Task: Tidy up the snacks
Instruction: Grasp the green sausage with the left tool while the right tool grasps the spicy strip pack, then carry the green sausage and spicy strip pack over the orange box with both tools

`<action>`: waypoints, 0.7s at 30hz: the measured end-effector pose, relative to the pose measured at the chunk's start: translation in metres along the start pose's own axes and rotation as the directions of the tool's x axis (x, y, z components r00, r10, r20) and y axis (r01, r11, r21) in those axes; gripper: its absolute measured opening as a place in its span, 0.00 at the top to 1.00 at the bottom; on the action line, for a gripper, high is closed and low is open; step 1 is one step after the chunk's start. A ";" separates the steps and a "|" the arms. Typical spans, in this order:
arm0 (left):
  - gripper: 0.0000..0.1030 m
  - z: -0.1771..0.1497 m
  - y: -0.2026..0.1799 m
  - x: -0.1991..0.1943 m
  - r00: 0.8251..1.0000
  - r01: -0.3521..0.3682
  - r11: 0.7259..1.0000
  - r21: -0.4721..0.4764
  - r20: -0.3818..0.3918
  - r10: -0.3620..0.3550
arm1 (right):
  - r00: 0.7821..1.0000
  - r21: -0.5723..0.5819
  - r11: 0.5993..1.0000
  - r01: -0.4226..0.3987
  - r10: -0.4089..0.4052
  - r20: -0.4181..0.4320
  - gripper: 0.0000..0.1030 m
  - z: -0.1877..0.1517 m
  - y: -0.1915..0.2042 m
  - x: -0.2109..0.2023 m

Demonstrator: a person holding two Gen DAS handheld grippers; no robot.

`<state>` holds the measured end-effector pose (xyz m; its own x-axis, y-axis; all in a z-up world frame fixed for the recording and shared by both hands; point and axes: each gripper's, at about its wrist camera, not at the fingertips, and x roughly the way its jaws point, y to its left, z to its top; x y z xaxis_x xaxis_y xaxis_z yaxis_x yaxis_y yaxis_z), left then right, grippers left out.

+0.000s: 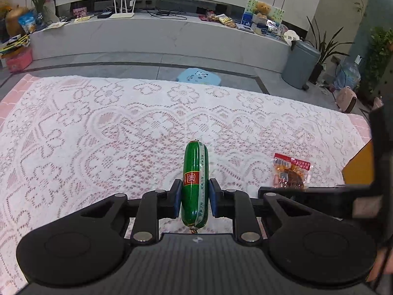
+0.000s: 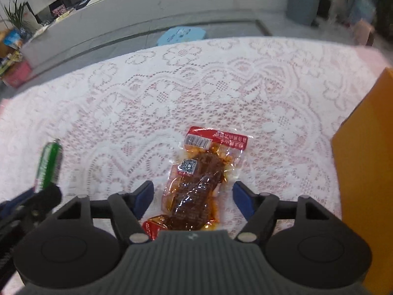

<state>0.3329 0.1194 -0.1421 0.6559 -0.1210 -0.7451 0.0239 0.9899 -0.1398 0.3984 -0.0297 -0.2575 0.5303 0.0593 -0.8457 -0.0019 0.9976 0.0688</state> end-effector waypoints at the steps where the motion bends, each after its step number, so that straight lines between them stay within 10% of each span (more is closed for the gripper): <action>1: 0.76 -0.001 0.001 -0.001 1.000 -0.003 1.000 0.000 -0.003 0.003 | 1.000 -0.039 0.999 0.024 -0.023 0.009 0.25 -0.004 0.006 0.000; 6: 0.76 -0.003 0.002 -0.010 1.000 0.008 1.000 -0.001 0.018 -0.008 | 0.999 -0.036 0.999 0.024 -0.022 0.043 0.46 -0.006 0.000 -0.006; 21: 0.76 -0.010 -0.022 -0.038 1.000 0.015 1.000 -0.027 -0.019 -0.015 | 0.996 -0.046 0.995 -0.090 0.091 0.005 0.54 0.003 -0.037 -0.043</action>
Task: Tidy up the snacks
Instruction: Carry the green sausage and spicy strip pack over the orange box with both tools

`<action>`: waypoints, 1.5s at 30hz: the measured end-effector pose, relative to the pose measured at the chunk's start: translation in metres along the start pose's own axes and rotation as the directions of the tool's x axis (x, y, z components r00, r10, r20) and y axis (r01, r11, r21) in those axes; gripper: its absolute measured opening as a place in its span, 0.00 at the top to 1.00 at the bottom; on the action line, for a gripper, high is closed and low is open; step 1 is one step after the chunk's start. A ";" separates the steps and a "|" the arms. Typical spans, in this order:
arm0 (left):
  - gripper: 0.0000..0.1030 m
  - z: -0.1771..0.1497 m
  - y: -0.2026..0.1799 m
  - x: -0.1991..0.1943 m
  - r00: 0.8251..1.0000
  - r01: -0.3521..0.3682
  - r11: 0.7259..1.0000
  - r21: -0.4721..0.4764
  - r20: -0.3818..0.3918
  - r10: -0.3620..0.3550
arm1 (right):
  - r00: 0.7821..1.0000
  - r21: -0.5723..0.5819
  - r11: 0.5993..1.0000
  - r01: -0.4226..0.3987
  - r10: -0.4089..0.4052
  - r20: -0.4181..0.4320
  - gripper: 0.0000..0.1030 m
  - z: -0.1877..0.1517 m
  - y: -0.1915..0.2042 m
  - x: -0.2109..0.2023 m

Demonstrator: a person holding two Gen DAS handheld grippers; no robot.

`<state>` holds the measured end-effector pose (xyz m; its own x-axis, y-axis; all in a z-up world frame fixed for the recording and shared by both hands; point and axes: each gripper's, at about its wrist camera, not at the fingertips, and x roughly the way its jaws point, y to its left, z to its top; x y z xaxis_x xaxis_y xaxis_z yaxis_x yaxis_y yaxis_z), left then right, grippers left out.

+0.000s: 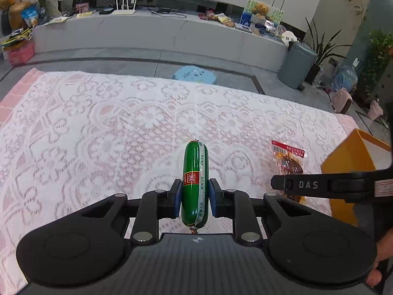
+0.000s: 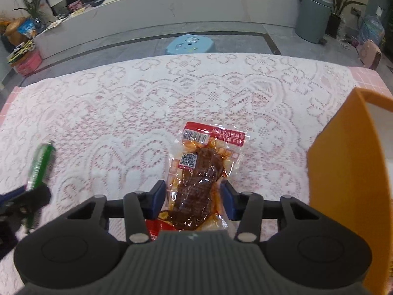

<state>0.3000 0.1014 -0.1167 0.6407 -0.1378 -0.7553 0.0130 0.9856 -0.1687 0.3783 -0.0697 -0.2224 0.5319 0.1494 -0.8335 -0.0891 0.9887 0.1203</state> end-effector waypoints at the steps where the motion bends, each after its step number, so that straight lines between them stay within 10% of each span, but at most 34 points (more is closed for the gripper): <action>1: 0.76 -0.001 -0.003 -0.003 1.000 -0.001 1.000 0.002 -0.003 0.001 | 1.000 -0.006 1.000 -0.016 0.016 -0.002 0.54 -0.001 0.000 -0.006; 21: 0.76 -0.016 -0.079 -0.100 0.987 0.161 0.987 -0.002 -0.010 -0.161 | 0.963 -0.119 0.956 -0.269 0.269 -0.015 0.56 -0.051 -0.052 -0.157; 39: 0.76 -0.034 -0.245 -0.068 0.902 0.423 0.888 0.181 -0.182 -0.393 | 0.998 -0.260 0.964 -0.051 0.055 0.007 0.56 -0.081 -0.193 -0.213; 45: 0.76 -0.031 -0.277 -0.033 0.904 0.407 0.880 0.245 -0.249 -0.348 | 1.000 -0.306 0.952 0.000 -0.005 -0.016 0.56 -0.079 -0.223 -0.186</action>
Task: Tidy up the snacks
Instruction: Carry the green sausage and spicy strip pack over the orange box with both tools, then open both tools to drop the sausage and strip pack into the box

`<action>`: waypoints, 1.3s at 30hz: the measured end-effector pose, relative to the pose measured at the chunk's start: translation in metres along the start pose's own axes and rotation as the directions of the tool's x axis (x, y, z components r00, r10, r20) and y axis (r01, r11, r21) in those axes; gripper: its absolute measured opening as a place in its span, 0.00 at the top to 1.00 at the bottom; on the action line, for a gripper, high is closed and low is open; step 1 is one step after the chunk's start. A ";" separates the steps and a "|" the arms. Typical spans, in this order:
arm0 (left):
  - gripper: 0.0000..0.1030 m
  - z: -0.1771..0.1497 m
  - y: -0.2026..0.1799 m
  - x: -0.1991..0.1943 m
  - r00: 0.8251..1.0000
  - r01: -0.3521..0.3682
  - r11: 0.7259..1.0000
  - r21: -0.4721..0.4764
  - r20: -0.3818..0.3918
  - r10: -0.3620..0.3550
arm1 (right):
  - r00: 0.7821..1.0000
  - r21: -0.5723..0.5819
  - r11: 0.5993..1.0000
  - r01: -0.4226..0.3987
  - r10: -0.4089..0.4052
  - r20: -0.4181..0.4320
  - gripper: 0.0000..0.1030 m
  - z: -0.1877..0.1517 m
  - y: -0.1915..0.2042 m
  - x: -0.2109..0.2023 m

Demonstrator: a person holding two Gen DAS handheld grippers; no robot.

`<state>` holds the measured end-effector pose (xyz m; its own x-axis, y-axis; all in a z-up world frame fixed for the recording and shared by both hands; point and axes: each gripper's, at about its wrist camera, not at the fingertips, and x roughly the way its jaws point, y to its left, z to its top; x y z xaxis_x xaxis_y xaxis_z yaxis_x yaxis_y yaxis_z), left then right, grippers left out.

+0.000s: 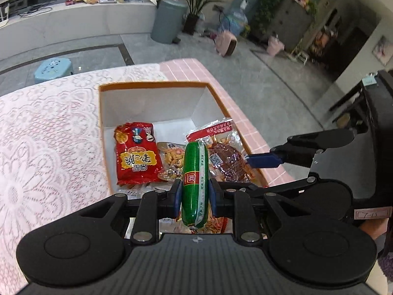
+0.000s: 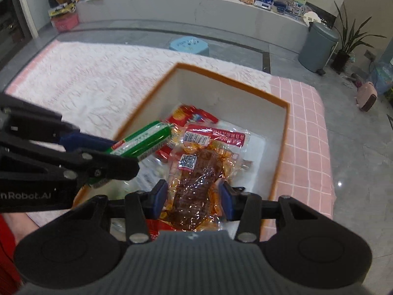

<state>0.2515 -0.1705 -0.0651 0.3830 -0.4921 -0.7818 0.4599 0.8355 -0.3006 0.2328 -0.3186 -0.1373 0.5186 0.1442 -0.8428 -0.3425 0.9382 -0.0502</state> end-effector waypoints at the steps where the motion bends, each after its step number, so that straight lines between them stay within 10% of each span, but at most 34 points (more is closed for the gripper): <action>1: 0.76 0.001 -0.001 0.005 1.000 -0.006 1.000 0.007 -0.009 0.006 | 1.000 -0.006 1.000 0.003 -0.003 -0.006 0.56 0.002 -0.004 0.004; 23: 0.75 0.003 0.004 0.083 0.971 -0.122 0.960 0.253 -0.171 0.169 | 0.994 -0.162 0.985 -0.056 0.040 -0.100 0.54 0.009 -0.020 0.081; 30: 0.66 0.004 0.002 0.075 0.976 -0.125 0.958 0.259 -0.143 0.166 | 0.993 -0.142 0.989 -0.044 0.028 -0.112 0.62 0.011 -0.021 0.082; 39: 0.46 -0.002 -0.002 0.018 0.988 -0.141 0.956 0.259 -0.023 0.152 | 0.998 -0.150 0.989 0.020 -0.028 -0.052 0.42 0.012 -0.009 0.041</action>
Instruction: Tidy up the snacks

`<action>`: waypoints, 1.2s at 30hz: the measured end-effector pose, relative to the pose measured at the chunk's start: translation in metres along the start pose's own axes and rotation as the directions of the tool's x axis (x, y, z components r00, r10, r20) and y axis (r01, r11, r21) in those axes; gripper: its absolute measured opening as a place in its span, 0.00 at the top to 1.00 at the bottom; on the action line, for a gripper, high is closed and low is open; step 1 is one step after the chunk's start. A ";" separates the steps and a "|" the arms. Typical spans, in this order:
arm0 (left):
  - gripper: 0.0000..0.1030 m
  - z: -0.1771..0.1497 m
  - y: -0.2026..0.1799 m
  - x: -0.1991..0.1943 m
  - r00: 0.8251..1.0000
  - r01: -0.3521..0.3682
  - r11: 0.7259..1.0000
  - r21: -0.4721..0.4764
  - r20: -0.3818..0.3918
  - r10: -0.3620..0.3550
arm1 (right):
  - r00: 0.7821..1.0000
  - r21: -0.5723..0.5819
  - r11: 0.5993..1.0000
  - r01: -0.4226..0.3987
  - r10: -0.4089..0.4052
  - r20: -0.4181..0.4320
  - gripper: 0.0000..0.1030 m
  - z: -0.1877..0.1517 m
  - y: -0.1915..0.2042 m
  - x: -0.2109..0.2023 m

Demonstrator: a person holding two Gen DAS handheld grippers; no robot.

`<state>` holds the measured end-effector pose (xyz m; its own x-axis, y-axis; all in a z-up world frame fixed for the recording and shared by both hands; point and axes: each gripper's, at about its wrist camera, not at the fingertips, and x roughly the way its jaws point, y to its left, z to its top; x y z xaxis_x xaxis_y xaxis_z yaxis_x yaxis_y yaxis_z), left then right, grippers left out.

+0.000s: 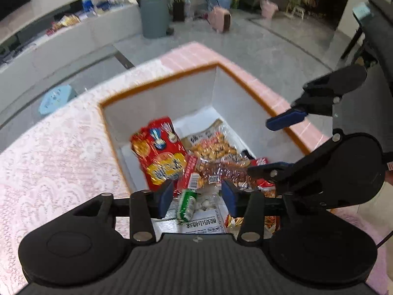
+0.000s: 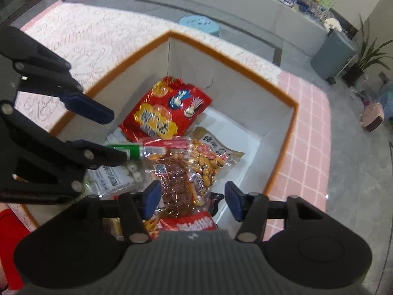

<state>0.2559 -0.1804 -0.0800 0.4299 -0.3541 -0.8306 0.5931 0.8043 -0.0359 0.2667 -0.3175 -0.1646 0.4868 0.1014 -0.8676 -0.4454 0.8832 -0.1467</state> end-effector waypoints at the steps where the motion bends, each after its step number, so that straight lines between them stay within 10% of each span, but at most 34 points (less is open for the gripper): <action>1: 0.46 -0.002 0.002 -0.009 1.000 -0.007 1.000 -0.008 0.019 0.007 | 1.000 0.009 1.000 0.007 -0.007 0.012 0.39 -0.001 0.001 -0.007; 12: 0.46 -0.045 -0.004 -0.118 0.951 -0.167 0.981 -0.095 0.249 0.186 | 0.969 0.197 0.980 0.012 -0.060 0.239 0.25 -0.023 0.030 -0.093; 22: 0.42 -0.096 -0.021 -0.193 0.857 -0.270 0.944 -0.190 0.398 0.325 | 0.879 0.221 0.975 0.037 -0.138 0.457 0.12 -0.059 0.111 -0.176; 27: 0.37 -0.119 -0.029 -0.208 0.841 -0.278 0.938 -0.205 0.420 0.341 | 0.820 0.237 0.969 0.071 -0.192 0.540 0.06 -0.088 0.151 -0.204; 36: 0.25 -0.164 -0.047 -0.225 0.814 -0.360 0.904 -0.230 0.396 0.425 | 0.776 0.276 0.957 0.091 -0.241 0.583 0.03 -0.126 0.217 -0.223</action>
<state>0.0201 -0.0601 0.0178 0.8714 -0.1357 -0.4715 0.2253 0.9643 0.1389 -0.0334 -0.2061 -0.0631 0.9231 0.1324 -0.3611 -0.1751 0.9806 -0.0881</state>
